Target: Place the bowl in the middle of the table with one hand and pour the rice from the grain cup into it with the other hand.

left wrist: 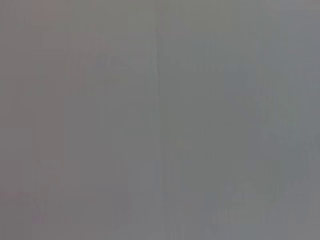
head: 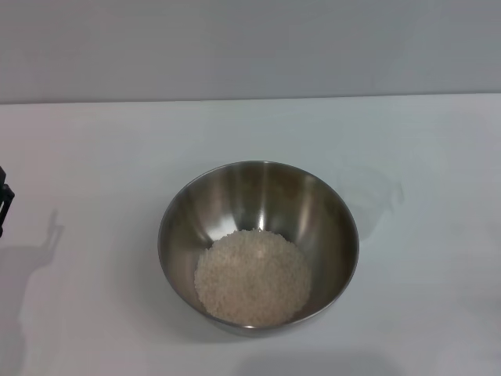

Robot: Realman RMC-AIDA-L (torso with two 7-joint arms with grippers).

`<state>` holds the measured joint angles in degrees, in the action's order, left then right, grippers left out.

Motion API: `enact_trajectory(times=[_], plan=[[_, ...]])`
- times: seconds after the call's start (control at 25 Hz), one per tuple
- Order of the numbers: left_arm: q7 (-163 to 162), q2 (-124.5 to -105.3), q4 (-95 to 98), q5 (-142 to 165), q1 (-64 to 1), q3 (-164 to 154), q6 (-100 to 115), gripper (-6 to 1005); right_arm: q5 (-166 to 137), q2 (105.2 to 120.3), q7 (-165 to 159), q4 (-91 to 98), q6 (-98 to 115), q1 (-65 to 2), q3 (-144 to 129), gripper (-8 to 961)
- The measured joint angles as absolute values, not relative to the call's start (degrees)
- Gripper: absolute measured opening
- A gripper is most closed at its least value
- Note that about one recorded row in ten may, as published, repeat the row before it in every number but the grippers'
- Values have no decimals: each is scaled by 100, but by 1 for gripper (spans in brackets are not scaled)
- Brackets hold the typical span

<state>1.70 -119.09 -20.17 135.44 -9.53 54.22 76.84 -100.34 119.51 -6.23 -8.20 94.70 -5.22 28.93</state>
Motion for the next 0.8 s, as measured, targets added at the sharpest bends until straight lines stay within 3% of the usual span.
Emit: enact_trajectory(times=[0.12, 0.8], plan=[[169, -11909, -2031, 13544, -926, 5423, 7689, 829, -10030, 11959, -602, -841, 9470, -526, 2899, 782], [166, -11909, -2029, 13543, -821, 5451, 7723, 829, -9971, 11976, -576, -906, 9527, -526, 2892, 782]])
